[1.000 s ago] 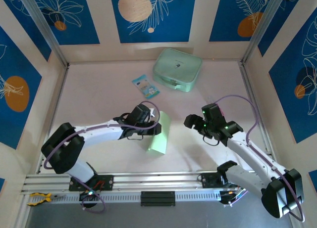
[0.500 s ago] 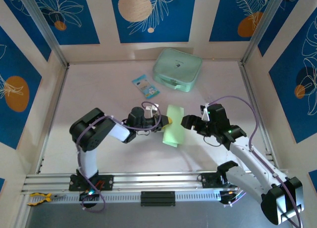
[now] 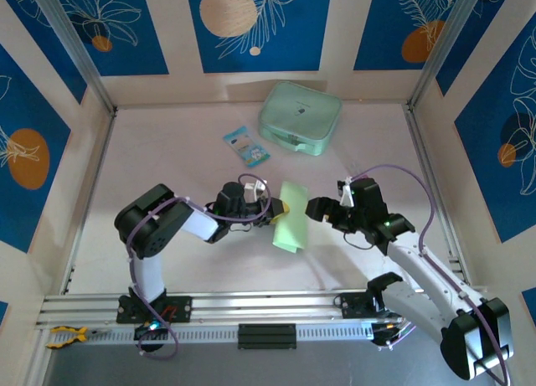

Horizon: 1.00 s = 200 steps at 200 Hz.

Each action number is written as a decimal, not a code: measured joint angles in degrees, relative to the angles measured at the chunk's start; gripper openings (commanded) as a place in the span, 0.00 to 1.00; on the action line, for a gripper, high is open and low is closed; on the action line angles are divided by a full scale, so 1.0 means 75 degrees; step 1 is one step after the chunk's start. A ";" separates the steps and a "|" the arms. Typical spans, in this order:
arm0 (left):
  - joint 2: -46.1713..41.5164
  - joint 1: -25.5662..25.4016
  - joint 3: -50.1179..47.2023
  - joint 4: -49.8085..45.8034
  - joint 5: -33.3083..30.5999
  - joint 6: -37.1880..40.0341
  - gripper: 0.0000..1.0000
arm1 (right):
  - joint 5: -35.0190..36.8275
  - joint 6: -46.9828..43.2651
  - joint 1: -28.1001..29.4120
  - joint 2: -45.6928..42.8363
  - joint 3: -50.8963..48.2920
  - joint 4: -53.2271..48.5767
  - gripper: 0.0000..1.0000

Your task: Fold a paper plane with a square sheet of paper (pick it up from the middle)

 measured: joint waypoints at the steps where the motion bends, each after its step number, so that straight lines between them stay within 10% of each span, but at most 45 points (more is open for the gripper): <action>1: -0.0012 0.0000 0.0000 -0.0052 -0.0012 0.0017 0.29 | -0.0023 0.0003 0.0000 0.0009 0.0000 0.0006 0.84; 200: -0.1539 -0.0376 -0.0265 -0.4007 -0.2291 0.1271 0.35 | 0.0848 0.0443 0.0941 0.0592 0.0009 0.0487 0.81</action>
